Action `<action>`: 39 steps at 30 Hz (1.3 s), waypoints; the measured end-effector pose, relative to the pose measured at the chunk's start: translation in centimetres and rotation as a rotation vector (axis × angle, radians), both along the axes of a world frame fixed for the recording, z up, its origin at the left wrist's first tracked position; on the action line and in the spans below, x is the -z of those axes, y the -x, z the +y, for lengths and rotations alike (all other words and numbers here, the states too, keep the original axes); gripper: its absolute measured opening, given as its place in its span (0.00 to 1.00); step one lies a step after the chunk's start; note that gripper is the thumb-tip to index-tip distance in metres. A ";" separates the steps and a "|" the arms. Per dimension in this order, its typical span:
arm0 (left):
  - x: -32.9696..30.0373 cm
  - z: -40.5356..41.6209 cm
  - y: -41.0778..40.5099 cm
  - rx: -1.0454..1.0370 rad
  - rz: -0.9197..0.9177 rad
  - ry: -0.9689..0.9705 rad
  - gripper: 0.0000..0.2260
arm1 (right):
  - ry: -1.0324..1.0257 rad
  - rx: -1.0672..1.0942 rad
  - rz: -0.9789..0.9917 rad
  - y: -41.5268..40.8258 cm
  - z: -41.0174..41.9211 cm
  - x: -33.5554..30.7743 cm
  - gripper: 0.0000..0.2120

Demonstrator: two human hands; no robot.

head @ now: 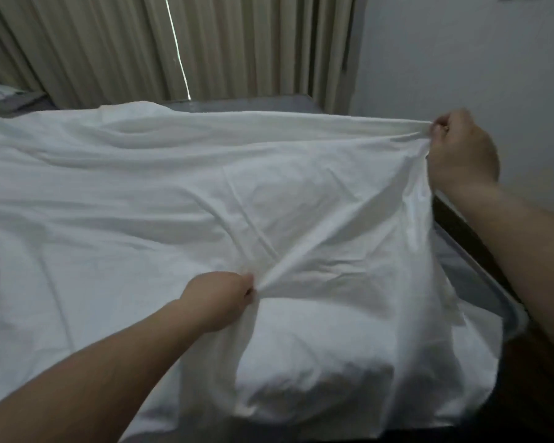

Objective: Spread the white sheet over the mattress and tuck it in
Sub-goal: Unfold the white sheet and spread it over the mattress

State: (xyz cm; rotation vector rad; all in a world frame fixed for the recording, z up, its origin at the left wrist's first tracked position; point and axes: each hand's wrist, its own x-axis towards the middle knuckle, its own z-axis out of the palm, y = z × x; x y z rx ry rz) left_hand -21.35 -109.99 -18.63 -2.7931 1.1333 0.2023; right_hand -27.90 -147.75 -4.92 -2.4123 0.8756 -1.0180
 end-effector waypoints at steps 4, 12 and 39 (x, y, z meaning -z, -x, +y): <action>-0.8 -0.9 0.9 0.015 -0.026 -0.017 0.09 | -0.592 -0.057 0.239 1.6 0.6 6.2 0.44; -2.9 -4.7 2.1 0.186 -0.063 -0.001 0.12 | -0.901 -0.292 0.512 9.7 0.6 11.9 0.23; -2.3 -12.9 4.3 0.340 0.082 -0.353 0.14 | -0.156 0.237 0.412 19.6 -11.7 10.5 0.17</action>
